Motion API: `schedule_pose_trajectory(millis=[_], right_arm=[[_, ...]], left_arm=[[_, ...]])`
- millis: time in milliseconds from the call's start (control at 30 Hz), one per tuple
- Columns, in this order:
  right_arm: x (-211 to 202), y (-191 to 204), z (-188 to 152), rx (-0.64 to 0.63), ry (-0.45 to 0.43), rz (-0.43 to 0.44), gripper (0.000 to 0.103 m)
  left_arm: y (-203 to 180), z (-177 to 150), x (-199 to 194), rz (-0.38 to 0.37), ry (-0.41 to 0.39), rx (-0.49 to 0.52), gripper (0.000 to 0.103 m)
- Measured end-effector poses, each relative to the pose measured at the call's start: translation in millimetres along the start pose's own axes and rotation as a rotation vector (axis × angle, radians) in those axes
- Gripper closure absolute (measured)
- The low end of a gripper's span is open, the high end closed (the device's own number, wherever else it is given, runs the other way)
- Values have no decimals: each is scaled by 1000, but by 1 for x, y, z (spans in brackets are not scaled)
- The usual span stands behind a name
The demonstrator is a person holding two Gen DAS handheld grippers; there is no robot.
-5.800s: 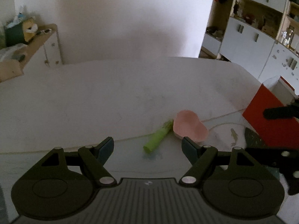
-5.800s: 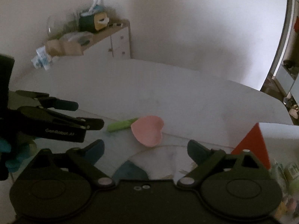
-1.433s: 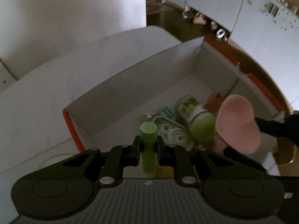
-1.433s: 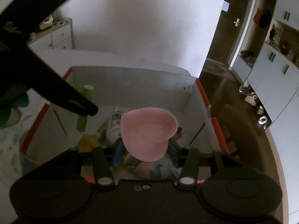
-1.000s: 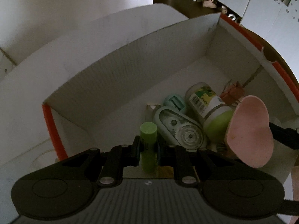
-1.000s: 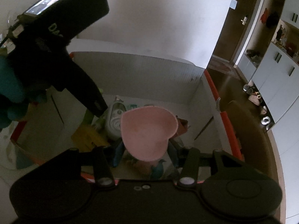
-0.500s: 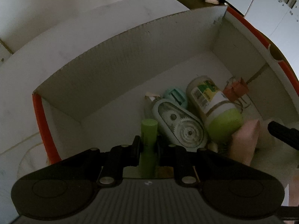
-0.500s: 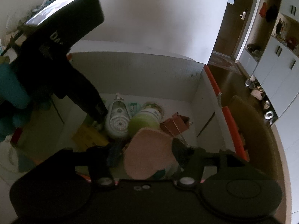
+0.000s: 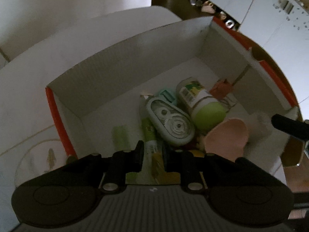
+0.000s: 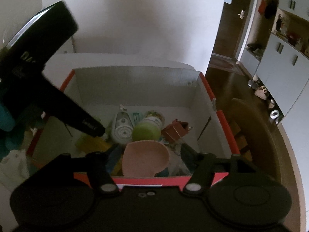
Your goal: Organize rigid objects
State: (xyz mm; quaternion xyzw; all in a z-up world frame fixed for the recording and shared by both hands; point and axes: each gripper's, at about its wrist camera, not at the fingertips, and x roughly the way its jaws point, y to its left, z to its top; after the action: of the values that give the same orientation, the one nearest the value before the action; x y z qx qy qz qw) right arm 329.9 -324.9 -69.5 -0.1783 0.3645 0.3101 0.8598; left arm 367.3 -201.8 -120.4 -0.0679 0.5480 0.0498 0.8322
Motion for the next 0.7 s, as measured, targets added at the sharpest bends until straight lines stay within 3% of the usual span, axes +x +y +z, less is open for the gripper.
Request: schedule_pose_trajectory(millis=[133, 700], right_arm=[[-11, 0, 2, 48, -20, -3, 28], [-65, 27, -6, 215, -100, -35, 21]], left_arm=[[0, -11, -22, -16, -56, 27, 84], [28, -59, -105, -62, -246, 136, 84]])
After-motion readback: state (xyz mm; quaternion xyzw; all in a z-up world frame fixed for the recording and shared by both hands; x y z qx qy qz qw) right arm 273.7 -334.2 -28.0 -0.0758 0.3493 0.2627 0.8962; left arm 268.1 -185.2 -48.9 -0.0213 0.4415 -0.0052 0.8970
